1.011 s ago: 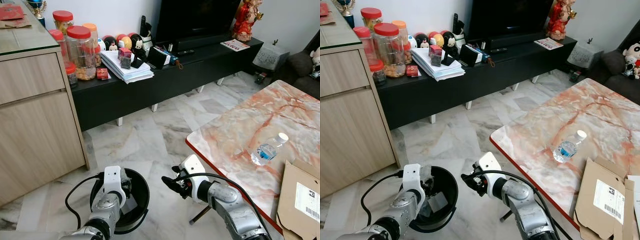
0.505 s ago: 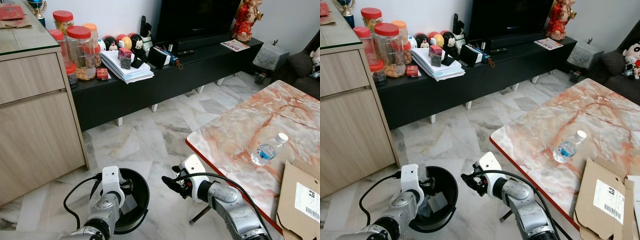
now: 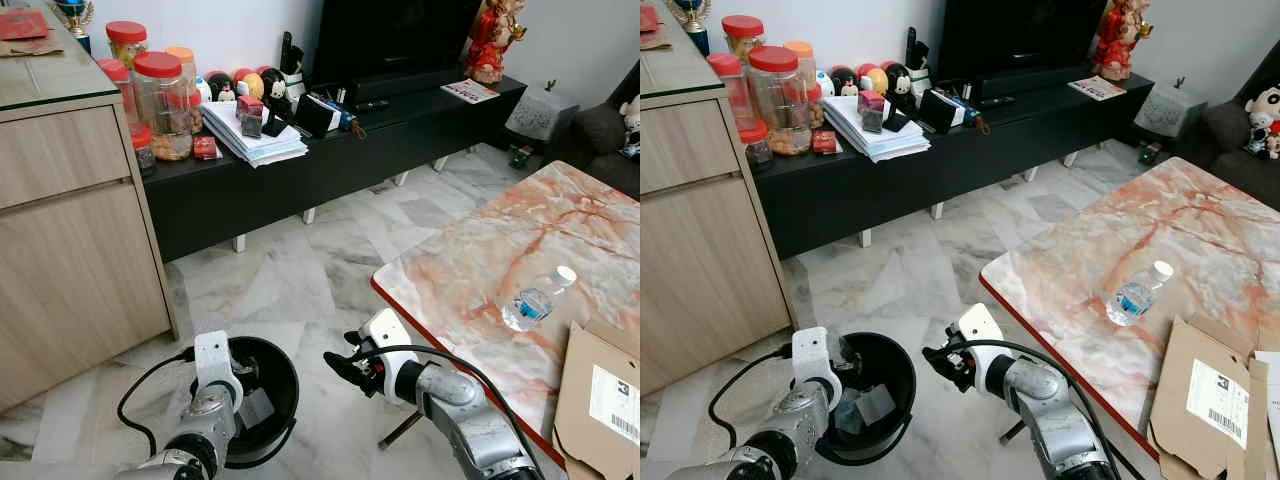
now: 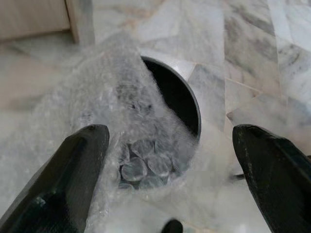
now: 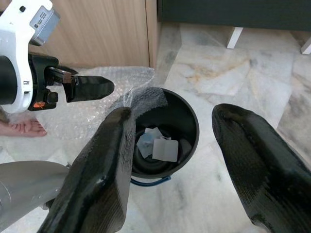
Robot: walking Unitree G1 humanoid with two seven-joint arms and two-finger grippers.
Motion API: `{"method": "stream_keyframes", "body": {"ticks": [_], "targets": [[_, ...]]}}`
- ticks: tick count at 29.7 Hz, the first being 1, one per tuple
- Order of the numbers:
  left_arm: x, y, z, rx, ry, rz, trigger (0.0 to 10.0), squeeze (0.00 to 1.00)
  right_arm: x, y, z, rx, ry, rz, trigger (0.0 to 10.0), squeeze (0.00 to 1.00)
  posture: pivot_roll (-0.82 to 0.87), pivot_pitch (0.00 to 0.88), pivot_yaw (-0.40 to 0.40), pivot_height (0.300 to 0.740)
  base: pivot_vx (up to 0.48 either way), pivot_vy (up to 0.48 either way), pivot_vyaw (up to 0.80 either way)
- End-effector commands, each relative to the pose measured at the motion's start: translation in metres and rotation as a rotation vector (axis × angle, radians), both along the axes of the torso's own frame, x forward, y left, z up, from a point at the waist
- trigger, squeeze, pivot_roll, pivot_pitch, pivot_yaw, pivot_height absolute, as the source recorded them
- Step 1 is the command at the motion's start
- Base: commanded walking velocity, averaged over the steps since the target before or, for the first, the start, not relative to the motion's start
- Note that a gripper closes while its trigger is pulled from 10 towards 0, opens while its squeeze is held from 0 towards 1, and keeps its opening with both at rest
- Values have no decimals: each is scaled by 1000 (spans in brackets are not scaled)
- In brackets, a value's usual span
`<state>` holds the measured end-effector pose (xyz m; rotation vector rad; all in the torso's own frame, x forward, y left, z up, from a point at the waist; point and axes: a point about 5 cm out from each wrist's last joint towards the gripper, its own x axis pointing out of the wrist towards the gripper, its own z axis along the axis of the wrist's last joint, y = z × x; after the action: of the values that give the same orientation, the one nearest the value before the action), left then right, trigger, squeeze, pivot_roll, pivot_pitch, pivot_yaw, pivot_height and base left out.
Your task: Picking trash to rubbish bin
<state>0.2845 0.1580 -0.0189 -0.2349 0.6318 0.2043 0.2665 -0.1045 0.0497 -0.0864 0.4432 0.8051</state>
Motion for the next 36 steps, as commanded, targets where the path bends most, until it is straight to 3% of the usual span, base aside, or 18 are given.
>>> {"method": "stream_keyframes", "body": {"ticks": [1,9,10,15,16,20,22,25,29,31,36], "targets": [[0,-10,-2,-44,56,11,10000,0,3,-3,2,-23,-17,3,10000,0,11,41,-212,740,0,0,0],[2,-9,0,1,86,27,10000,0,3,-3,3,-17,-17,4,10000,0,11,41,-212,740,0,0,0],[7,-9,4,68,66,-22,10000,0,3,-3,2,-21,-15,1,10000,0,12,41,-210,740,0,0,0],[18,-11,16,167,-5,-90,10000,0,3,-3,2,-19,-17,0,10000,0,12,41,-210,740,0,0,0],[23,-13,23,263,-50,-164,10000,0,3,-3,2,-20,-18,0,10000,0,12,41,-210,740,0,0,0],[27,-13,27,354,-72,-226,10000,0,3,-2,2,-20,-18,-1,10000,0,14,37,-204,740,0,0,0],[30,-14,31,446,-90,-290,10000,0,4,-2,2,-19,-18,0,10000,0,14,37,-204,740,0,0,0],[31,-15,32,502,-97,-347,10000,0,3,-1,1,-19,-18,1,10000,0,16,31,-199,740,0,0,0],[31,-15,32,509,-99,-351,10000,0,3,-1,1,-19,-18,1,10000,0,16,31,-199,740,0,0,0],[28,-20,28,606,-81,-487,10000,0,4,-1,1,-19,-18,2,10000,0,16,31,-199,740,0,0,0],[26,-19,26,664,-78,-512,10000,0,4,0,1,-18,-17,1,10000,0,21,32,-196,740,0,0,0]]}}
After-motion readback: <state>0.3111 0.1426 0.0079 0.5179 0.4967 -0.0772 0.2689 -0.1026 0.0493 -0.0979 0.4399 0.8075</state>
